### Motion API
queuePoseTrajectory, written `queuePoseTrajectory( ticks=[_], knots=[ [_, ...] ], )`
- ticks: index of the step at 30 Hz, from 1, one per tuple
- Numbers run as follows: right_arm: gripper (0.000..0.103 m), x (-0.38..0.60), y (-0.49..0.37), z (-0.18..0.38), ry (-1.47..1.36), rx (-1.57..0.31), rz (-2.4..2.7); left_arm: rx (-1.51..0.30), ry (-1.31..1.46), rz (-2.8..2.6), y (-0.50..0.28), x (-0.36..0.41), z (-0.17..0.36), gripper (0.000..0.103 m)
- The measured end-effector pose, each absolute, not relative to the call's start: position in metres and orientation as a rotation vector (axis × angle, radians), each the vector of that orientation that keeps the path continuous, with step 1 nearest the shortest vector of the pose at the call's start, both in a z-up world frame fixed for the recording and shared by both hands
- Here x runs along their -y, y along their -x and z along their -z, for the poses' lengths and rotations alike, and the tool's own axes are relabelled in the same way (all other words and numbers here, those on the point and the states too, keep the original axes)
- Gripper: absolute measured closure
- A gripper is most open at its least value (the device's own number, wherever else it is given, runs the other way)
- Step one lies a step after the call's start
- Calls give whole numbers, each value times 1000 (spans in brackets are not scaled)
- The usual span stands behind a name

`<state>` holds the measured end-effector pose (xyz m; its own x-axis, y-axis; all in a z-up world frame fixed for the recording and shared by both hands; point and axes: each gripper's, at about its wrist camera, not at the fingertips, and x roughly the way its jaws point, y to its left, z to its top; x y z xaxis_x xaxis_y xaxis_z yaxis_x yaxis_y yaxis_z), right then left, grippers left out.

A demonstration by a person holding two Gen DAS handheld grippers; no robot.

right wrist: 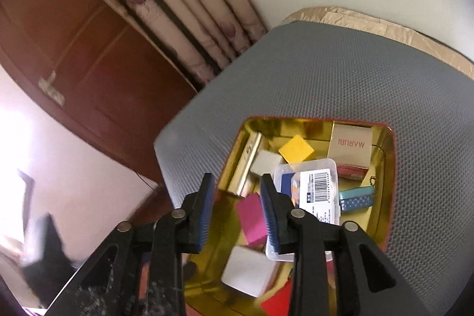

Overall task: Organize rigid objects
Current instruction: 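Open the right gripper over the tin while the left gripper releases the red block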

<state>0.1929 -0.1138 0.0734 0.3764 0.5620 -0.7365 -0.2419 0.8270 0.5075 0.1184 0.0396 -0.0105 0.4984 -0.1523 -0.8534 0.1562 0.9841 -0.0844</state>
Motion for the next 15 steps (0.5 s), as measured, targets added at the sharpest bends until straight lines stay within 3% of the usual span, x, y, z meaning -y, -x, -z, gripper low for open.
queuePoseTrajectory(
  ticks=[2,4,8,11,15],
  knots=[
    [51,121,-182,-78,-364,-1033,-531,-1042,19,196,-119,-42,12,61],
    [46,127,-161,-86,-327,-976,-492,-1030,27,182,-117,-43,11,61],
    [12,131,-106,-107,-204,-812,-322,-968,30,151,-110,-40,6,61],
    [1,128,-65,-122,-122,-656,-210,-881,26,127,-99,-37,-4,61],
    [0,125,-39,-129,-59,-567,-110,-765,-21,77,-83,-31,-19,61]
  ],
)
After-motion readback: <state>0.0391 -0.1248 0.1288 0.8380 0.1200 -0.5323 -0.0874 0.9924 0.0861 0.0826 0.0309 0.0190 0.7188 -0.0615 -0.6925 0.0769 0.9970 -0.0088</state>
